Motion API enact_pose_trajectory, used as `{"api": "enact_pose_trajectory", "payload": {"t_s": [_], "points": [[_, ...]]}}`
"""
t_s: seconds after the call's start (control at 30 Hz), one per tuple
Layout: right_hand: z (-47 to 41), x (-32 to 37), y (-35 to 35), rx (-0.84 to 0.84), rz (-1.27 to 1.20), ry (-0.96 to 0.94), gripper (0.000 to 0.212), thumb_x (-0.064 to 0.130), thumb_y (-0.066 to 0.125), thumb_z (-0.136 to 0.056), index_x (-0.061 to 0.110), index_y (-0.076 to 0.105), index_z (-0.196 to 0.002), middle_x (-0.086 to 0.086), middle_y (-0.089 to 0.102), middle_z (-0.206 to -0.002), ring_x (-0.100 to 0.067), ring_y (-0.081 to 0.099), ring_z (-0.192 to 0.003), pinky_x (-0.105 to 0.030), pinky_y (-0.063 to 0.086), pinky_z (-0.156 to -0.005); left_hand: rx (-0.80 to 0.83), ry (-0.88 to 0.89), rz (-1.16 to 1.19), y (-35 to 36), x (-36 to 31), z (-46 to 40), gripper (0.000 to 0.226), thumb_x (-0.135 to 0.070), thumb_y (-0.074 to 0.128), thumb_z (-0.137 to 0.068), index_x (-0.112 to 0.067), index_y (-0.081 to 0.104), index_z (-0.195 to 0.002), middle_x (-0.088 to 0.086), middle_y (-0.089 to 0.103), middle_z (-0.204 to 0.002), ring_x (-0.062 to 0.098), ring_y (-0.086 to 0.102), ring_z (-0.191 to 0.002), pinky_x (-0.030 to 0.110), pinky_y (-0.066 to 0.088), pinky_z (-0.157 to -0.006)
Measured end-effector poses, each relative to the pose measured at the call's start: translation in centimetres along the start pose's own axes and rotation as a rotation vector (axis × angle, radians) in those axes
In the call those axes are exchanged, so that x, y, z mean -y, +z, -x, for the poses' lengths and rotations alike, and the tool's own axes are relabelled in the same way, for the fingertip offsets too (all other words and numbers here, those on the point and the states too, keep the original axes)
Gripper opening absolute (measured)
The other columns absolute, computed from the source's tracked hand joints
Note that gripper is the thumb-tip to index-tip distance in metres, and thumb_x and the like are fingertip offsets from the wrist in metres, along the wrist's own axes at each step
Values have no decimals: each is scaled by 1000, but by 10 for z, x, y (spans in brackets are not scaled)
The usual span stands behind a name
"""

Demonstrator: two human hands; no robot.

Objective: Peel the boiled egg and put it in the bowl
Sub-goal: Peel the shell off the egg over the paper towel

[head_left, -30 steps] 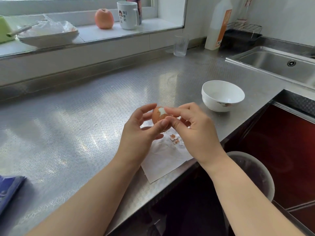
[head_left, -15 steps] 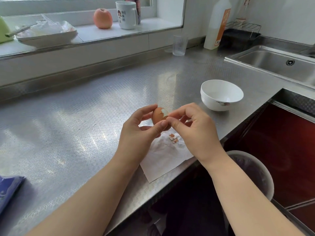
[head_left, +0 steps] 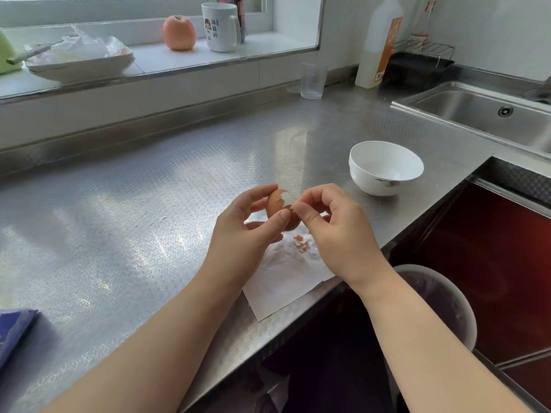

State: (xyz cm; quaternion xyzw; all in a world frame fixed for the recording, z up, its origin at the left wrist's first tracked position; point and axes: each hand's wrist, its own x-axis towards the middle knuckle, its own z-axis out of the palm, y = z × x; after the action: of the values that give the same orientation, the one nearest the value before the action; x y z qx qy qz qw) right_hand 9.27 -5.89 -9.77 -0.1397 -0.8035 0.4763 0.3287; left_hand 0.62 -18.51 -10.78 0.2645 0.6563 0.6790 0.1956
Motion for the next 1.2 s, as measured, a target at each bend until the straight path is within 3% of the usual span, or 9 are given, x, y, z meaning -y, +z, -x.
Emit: {"api": "enact_pose_trajectory", "payload": {"t_s": [0.2,0.33,0.47,0.53,0.6,0.7,0.77,0.93,1.2], "points": [[-7,-4,-12,-113,-97,90,11,22,70,-84,28,65,-77,16,65,-70,-2,59,-68,-19,49,-67,-56,2,47,0,0,-1,40,-22,71,-90,-27,63,-129,0,68,-121,18,77,-89,25,60,-74],[-1,-12,-12,-21,127,106,15,26,76,-78,26,63,-72,14,66,-71,-1,58,-64,-10,43,-59,-89,5,100,0,0,-2,41,-24,67,-93,-27,56,-133,4,68,-123,19,77,-88,28,61,-73],[1,-13,-10,95,245,90,4,23,72,-83,25,70,-80,12,68,-79,1,59,-75,-8,43,-66,-98,-8,136,-1,-1,-2,47,-22,69,-90,-26,54,-134,6,67,-124,23,77,-88,30,62,-74],[2,-12,-11,133,258,67,15,13,63,-88,22,73,-96,12,68,-92,4,60,-85,-5,42,-75,-98,-18,145,-1,-1,-2,51,-23,74,-85,-27,56,-133,5,66,-126,23,77,-89,31,62,-75],[3,-11,-10,93,219,80,21,9,60,-89,23,71,-102,13,68,-94,3,61,-87,-7,43,-77,-90,-29,145,-1,-1,-2,56,-28,78,-77,-28,59,-130,2,66,-126,22,77,-90,30,62,-76],[3,-7,-9,-46,111,117,4,23,70,-84,26,69,-84,13,69,-76,1,63,-73,-13,48,-69,-80,-27,133,-2,0,-2,61,-33,80,-72,-28,62,-129,1,67,-126,22,77,-91,30,62,-77],[2,-4,-8,-87,81,92,10,33,72,-82,25,68,-78,11,67,-69,0,61,-66,-12,46,-62,-69,-25,117,-2,0,-2,64,-34,79,-72,-26,60,-133,1,66,-128,21,77,-92,32,61,-81],[1,1,3,-64,119,-21,26,32,68,-86,24,70,-110,12,61,-90,-4,59,-77,-14,47,-74,-29,-38,145,3,-1,0,46,-32,65,-91,-23,57,-136,3,73,-119,20,75,-99,26,59,-79],[4,1,10,-144,117,-44,13,28,72,-83,24,72,-95,11,55,-90,-11,56,-72,-16,46,-68,-56,14,90,1,-4,1,38,-23,71,-91,-20,63,-128,4,67,-126,19,76,-94,28,60,-78]]}}
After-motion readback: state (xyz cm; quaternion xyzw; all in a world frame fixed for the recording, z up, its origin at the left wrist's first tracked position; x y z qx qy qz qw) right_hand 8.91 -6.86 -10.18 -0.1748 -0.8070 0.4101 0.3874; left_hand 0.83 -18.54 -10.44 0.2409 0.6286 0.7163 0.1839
